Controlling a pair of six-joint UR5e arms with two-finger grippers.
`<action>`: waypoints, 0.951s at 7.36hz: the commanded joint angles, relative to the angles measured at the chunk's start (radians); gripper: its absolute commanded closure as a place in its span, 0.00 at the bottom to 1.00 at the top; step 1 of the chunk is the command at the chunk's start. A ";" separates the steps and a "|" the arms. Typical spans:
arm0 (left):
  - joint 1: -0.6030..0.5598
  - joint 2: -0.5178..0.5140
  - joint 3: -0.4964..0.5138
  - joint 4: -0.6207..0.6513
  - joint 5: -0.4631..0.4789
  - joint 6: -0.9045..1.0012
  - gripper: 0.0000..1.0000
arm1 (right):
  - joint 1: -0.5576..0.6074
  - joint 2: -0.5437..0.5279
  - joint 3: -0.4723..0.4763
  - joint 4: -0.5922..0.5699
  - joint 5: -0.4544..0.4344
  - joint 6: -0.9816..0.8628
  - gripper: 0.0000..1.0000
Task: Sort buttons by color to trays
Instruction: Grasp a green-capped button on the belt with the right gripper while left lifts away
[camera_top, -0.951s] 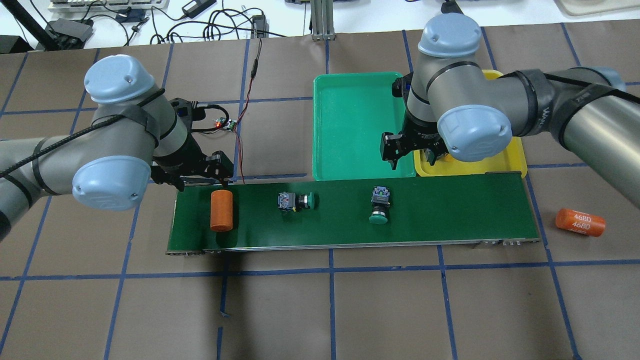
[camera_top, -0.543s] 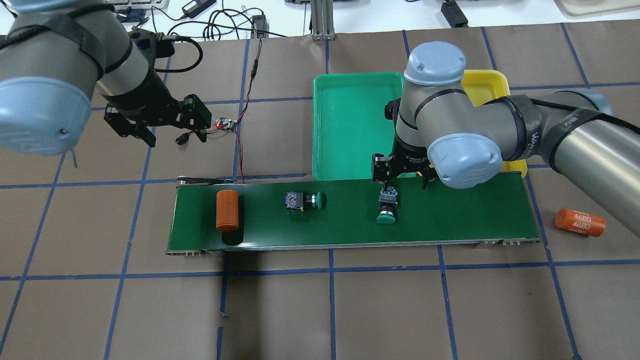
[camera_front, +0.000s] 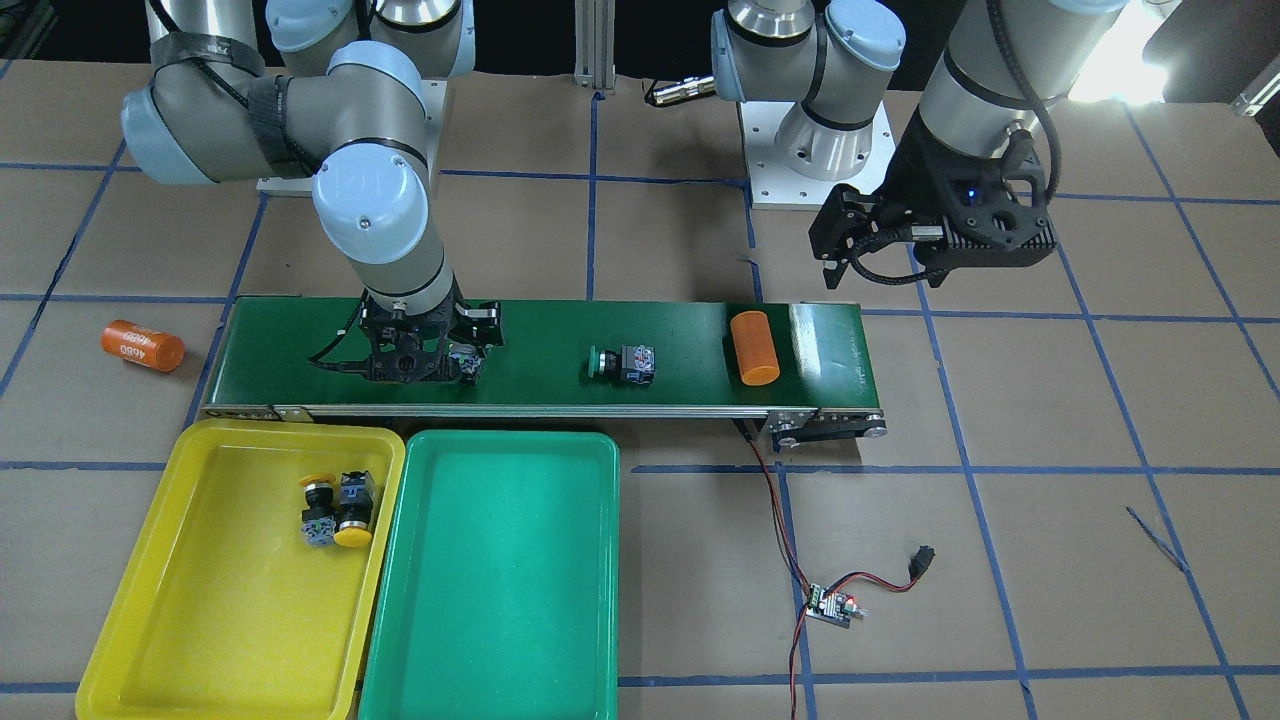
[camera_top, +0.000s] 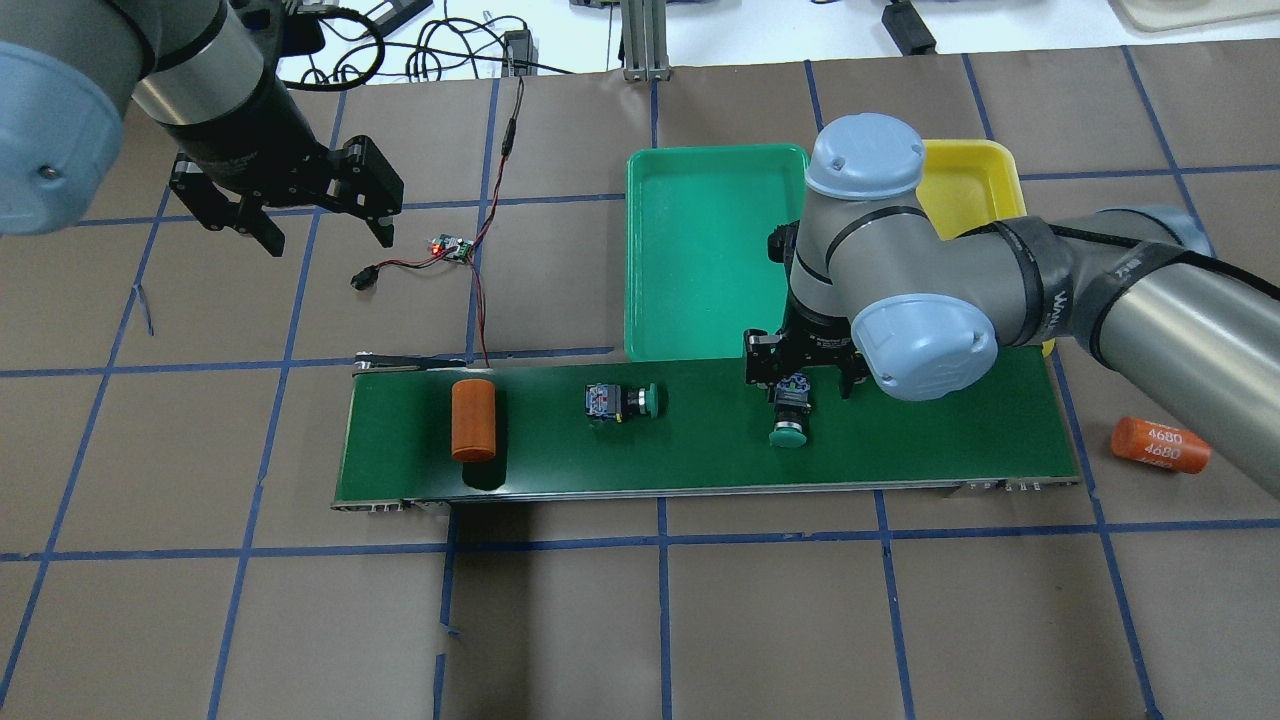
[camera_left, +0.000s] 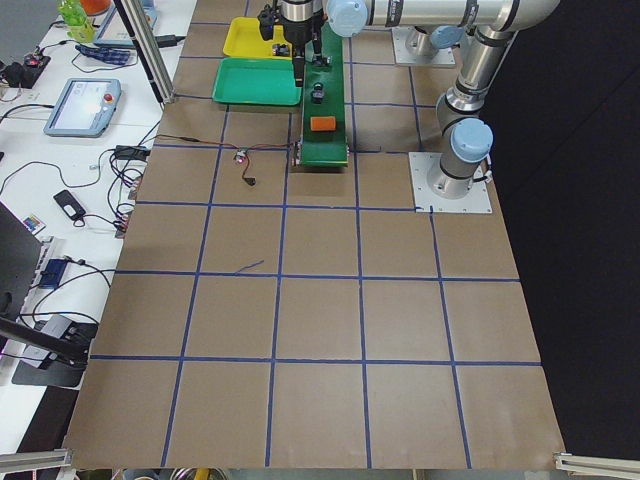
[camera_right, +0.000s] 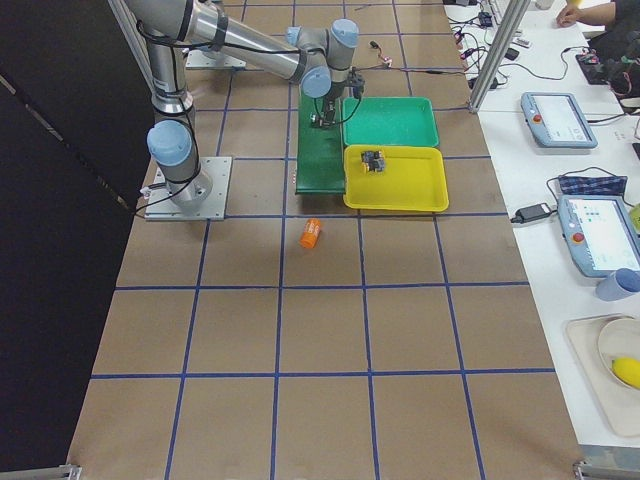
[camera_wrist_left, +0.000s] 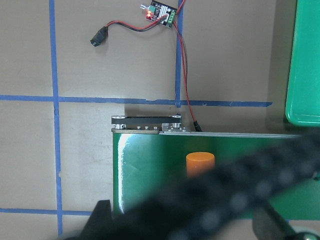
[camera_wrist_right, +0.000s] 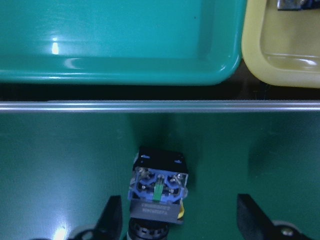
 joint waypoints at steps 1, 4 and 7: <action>0.007 0.000 0.004 -0.007 0.002 -0.022 0.00 | 0.000 0.000 0.040 -0.063 -0.001 -0.001 0.32; 0.007 0.002 -0.008 -0.007 0.006 -0.013 0.00 | -0.002 -0.002 0.017 -0.068 -0.006 -0.002 0.78; 0.010 0.002 0.010 -0.009 0.004 -0.013 0.00 | -0.002 0.074 -0.199 -0.023 -0.018 -0.001 0.81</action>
